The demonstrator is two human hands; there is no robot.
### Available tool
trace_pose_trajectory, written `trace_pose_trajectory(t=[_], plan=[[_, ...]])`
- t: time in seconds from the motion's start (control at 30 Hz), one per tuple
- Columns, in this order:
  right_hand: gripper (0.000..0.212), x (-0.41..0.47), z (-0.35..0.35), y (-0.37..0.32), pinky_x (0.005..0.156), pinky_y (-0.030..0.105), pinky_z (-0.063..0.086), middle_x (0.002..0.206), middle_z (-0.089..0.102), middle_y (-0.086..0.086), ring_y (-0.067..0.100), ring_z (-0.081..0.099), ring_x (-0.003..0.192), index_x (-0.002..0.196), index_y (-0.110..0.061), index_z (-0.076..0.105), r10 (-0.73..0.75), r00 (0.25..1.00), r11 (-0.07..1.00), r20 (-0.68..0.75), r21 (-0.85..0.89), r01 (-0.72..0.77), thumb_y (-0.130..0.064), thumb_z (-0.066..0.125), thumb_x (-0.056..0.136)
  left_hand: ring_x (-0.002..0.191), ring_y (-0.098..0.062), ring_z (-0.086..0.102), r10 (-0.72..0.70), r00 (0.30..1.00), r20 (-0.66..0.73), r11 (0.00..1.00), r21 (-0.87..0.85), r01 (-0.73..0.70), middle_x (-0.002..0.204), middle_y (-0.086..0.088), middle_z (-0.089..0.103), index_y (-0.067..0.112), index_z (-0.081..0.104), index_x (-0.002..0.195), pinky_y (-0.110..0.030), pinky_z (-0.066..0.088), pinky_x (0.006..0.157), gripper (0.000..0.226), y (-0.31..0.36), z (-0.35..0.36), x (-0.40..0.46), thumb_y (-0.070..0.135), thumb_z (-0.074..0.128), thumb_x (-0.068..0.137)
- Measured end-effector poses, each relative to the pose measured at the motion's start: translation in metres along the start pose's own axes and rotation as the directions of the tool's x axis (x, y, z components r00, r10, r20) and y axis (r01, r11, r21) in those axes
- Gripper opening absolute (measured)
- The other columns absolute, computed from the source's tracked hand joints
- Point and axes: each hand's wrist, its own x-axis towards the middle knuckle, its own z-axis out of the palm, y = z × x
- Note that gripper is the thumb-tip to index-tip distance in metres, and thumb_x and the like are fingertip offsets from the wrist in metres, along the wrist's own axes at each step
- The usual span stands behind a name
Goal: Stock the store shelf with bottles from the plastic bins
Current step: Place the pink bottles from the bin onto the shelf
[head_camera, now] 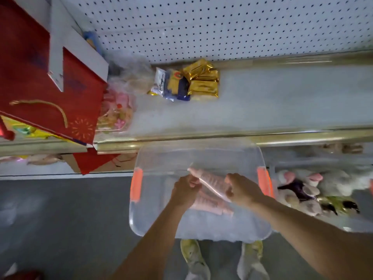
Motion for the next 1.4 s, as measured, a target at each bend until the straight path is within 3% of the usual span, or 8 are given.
trace_pose_trajectory(t=[0.13, 0.33, 0.47, 0.6, 0.77, 1.0, 1.17, 1.4], plan=[[0.043, 0.035, 0.038, 0.005, 0.089, 0.035, 0.045, 0.13, 0.046, 0.009, 0.028, 0.045, 0.121, 0.129, -0.01, 0.042, 0.078, 0.997, 0.997, 0.023, -0.028, -0.077, -0.023, 0.056, 0.09, 0.071, -0.024, 0.064, -0.184, 0.98, 0.077, 0.928, -0.315, 0.199, 0.076, -0.011, 0.067, 0.016, 0.068, 0.08, -0.032, 0.053, 0.073, 0.006, -0.009, 0.03, 0.045, 0.013, 0.065, 0.083], [0.069, 0.07, 0.08, 0.007, 0.093, 0.048, 0.046, 0.14, 0.03, 0.01, 0.033, 0.035, 0.128, 0.146, -0.021, 0.023, 0.174, 0.985, 0.983, 0.004, -0.057, -0.174, -0.022, 0.061, 0.088, 0.075, -0.022, 0.059, -0.414, 0.888, 0.2, 0.545, -0.727, 0.418, 0.08, -0.009, 0.06, 0.013, 0.06, 0.087, -0.03, 0.053, 0.067, 0.02, -0.02, 0.055, 0.093, 0.031, 0.058, 0.095], [0.079, 0.082, 0.097, 0.007, 0.09, 0.054, 0.047, 0.135, 0.033, 0.009, 0.033, 0.037, 0.123, 0.148, -0.024, 0.014, 0.192, 0.981, 0.981, -0.019, -0.034, -0.192, -0.025, 0.062, 0.086, 0.077, -0.024, 0.061, -0.384, 0.894, 0.232, 0.396, -0.833, 0.386, 0.083, -0.013, 0.063, 0.008, 0.058, 0.09, -0.035, 0.053, 0.072, 0.034, -0.026, 0.062, 0.11, 0.04, 0.05, 0.098], [0.078, 0.088, 0.093, 0.01, 0.086, 0.052, 0.048, 0.125, 0.039, 0.007, 0.032, 0.041, 0.118, 0.141, -0.023, 0.021, 0.132, 0.99, 0.991, -0.055, 0.007, -0.132, -0.029, 0.068, 0.08, 0.091, -0.028, 0.062, -0.373, 0.886, 0.276, 0.291, -0.872, 0.394, 0.094, -0.015, 0.063, 0.005, 0.057, 0.111, -0.044, 0.048, 0.1, 0.035, -0.025, 0.063, 0.115, 0.037, 0.053, 0.097], [0.073, 0.087, 0.078, 0.016, 0.08, 0.036, 0.051, 0.112, 0.055, -0.003, 0.021, 0.056, 0.1, 0.124, -0.027, 0.041, 0.099, 0.993, 0.983, 0.057, 0.152, -0.107, -0.055, 0.07, 0.063, 0.099, -0.027, 0.063, -0.37, 0.881, 0.293, 0.339, -0.841, 0.422, 0.107, -0.013, 0.066, 0.007, 0.06, 0.116, -0.04, 0.051, 0.092, 0.039, -0.03, 0.059, 0.107, 0.04, 0.053, 0.097], [0.065, 0.047, 0.031, -0.004, 0.07, 0.038, 0.051, 0.095, 0.072, 0.013, 0.033, 0.07, 0.083, 0.106, -0.019, 0.066, 0.067, 0.894, 0.486, 0.442, 0.768, -0.416, -0.052, 0.066, 0.05, 0.102, -0.031, 0.062, -0.307, 0.893, 0.328, 0.17, -0.905, 0.391, 0.114, -0.014, 0.065, 0.005, 0.057, 0.121, -0.049, 0.052, 0.085, 0.042, -0.016, 0.029, 0.071, 0.04, 0.052, 0.097], [0.069, 0.01, -0.001, -0.022, 0.073, 0.045, 0.056, 0.099, 0.068, 0.024, 0.038, 0.067, 0.089, 0.125, -0.006, 0.055, -0.171, 0.819, 0.131, 0.549, 0.836, -0.533, -0.038, 0.063, 0.064, 0.096, -0.025, 0.061, -0.22, 0.934, 0.282, 0.275, -0.901, 0.337, 0.102, -0.01, 0.065, 0.005, 0.062, 0.107, -0.04, 0.052, 0.076, 0.044, -0.002, -0.007, 0.034, 0.039, 0.072, 0.081], [0.051, -0.049, -0.046, -0.053, 0.072, 0.049, 0.057, 0.106, 0.068, 0.019, 0.035, 0.064, 0.096, 0.121, -0.013, 0.06, -0.233, 0.881, 0.2, 0.411, 0.907, -0.371, -0.046, 0.06, 0.082, 0.078, -0.02, 0.062, -0.023, 1.0, -0.007, 0.644, -0.765, 0.009, 0.086, -0.007, 0.063, 0.009, 0.058, 0.111, -0.032, 0.051, 0.063, 0.038, 0.042, -0.08, -0.029, 0.03, 0.073, 0.083]])
